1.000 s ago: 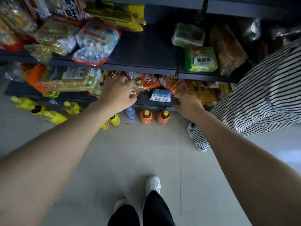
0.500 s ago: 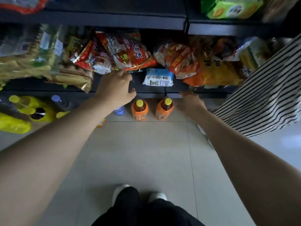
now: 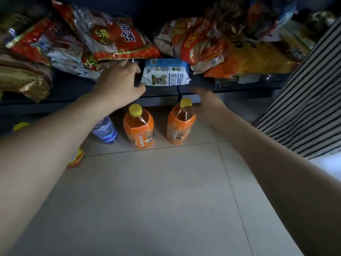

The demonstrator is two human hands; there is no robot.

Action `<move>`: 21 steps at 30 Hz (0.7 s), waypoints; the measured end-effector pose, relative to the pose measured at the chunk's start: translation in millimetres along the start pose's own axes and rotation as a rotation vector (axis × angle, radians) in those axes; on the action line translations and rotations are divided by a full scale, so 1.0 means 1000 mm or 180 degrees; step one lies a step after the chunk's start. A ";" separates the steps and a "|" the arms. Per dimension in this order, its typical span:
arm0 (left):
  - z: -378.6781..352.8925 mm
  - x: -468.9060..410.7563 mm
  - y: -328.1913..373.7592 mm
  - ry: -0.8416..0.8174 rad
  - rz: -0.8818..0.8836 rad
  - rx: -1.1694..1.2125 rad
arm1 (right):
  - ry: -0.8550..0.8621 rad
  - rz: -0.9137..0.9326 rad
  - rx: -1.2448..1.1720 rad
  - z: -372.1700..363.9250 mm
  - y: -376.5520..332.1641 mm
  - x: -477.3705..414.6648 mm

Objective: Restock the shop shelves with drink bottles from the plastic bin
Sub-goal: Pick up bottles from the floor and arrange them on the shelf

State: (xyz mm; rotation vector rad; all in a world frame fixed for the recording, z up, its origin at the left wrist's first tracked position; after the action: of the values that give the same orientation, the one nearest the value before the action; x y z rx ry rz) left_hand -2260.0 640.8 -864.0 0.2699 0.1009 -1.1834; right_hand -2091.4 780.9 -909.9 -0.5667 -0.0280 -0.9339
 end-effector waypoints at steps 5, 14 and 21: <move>-0.004 0.009 0.009 -0.0002 0.0248 0.0340 | -0.0329 -0.0136 -0.1068 -0.016 0.009 -0.004; -0.015 0.011 -0.004 0.0038 0.0261 0.0537 | -0.0639 -0.0206 -0.2155 -0.043 0.027 -0.020; -0.013 0.008 -0.013 0.0076 0.0346 0.0594 | -0.0306 -0.0262 -0.2328 -0.044 0.019 -0.018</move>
State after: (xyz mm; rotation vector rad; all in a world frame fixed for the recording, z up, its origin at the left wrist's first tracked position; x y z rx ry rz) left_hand -2268.2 632.3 -880.0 0.4483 -0.0037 -1.0826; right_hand -2097.3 783.0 -960.8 -1.2940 0.2139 -0.9878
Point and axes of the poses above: each hand's wrist, its own x-axis away from the middle knuckle, its own z-axis out of the back of the hand, y = z × x, the point moved 3 cm from there along -x, towards the middle knuckle, and after that the axes turned 7 degrees about -z, right-handed, at the moved point
